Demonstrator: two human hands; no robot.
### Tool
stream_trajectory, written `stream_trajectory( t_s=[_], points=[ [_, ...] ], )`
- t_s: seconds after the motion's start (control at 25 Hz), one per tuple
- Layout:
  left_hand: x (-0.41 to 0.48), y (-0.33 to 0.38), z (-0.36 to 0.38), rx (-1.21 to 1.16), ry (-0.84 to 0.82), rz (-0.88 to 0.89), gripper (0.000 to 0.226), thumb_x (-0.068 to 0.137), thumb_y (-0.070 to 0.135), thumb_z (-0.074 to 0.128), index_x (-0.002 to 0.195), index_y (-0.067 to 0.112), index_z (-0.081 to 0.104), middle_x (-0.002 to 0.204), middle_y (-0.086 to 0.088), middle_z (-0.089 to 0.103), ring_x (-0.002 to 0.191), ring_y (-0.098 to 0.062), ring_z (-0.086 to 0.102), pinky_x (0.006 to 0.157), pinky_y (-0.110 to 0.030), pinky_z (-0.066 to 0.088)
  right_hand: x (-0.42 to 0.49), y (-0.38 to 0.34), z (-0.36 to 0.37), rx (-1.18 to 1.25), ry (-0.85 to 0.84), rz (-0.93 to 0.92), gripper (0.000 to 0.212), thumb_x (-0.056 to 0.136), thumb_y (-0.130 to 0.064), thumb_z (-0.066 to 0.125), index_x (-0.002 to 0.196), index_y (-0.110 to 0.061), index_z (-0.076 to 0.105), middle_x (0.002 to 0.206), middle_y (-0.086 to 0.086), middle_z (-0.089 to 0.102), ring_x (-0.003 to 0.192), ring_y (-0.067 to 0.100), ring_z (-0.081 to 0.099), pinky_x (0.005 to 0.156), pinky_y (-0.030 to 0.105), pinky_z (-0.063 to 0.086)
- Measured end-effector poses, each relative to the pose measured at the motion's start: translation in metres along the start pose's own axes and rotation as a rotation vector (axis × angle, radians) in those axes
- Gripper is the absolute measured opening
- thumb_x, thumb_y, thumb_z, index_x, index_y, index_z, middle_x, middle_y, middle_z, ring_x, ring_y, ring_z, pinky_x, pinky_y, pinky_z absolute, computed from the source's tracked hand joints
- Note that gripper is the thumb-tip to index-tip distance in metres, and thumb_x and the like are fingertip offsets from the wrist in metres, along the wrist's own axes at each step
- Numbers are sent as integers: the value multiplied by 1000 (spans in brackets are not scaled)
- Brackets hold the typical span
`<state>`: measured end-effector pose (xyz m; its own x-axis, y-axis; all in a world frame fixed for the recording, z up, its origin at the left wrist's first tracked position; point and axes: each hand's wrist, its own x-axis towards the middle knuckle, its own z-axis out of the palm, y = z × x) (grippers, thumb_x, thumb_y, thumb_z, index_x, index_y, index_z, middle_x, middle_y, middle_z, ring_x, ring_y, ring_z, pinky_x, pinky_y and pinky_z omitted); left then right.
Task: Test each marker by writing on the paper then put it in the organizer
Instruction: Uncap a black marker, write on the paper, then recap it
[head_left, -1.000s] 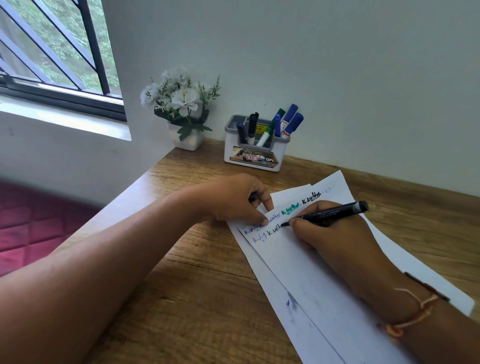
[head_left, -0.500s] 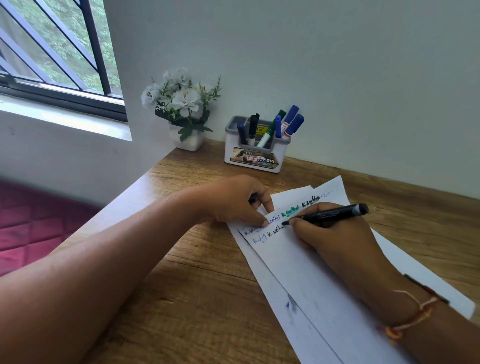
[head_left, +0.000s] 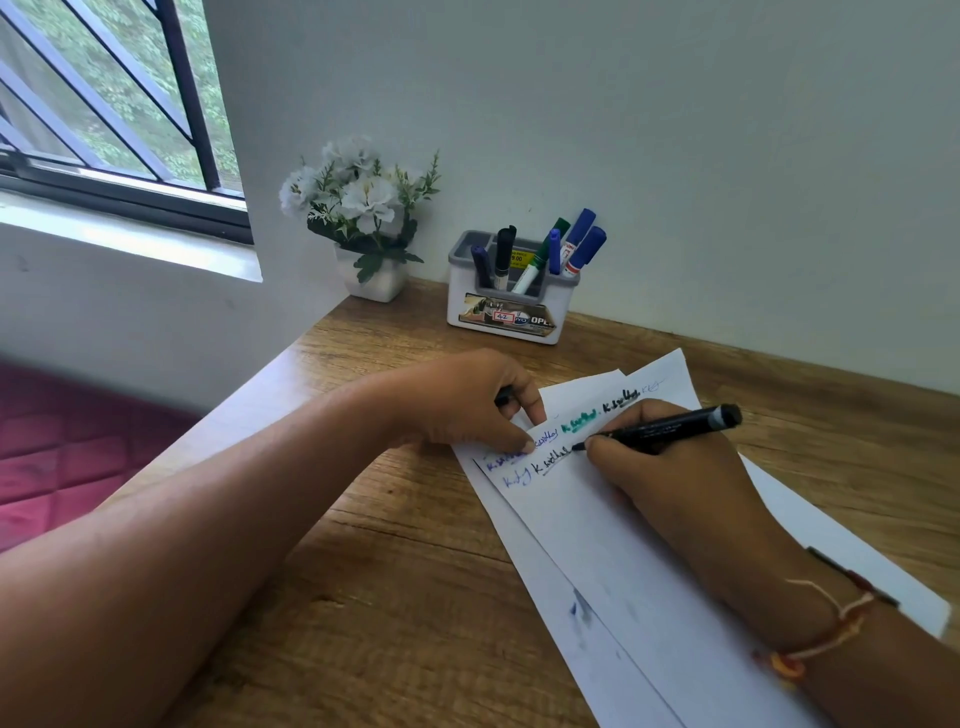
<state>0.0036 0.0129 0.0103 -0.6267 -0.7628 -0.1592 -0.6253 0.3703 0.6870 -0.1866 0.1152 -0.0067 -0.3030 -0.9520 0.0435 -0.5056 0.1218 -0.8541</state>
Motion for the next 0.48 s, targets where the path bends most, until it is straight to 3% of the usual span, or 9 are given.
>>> stream_trajectory(
  t_s=[0.2,0.36,0.48],
  points=[
    [0,1,0,-10,-7,-10,21,83,23,79,97,32,67,81,4,58,72,-12,53,72,-31,48,2,1,-1,85,-7,27,5,86,-23,71,83,-19,71,75,-7,77,50,1,65,53,21,50],
    [-2,2,-2,-6,-7,-5,22,83,22,79,98,31,67,83,4,60,75,-13,55,82,-39,56,6,1,-3,341,10,72,6,91,-20,71,86,-19,74,77,4,77,63,11,66,61,25,52],
    [-4,2,0,-93,148,38,25,88,14,72,107,28,66,87,4,58,80,-12,54,92,-42,53,8,1,-5,528,-8,103,9,89,-13,73,86,-21,77,77,7,76,69,14,68,65,29,52]
  ],
)
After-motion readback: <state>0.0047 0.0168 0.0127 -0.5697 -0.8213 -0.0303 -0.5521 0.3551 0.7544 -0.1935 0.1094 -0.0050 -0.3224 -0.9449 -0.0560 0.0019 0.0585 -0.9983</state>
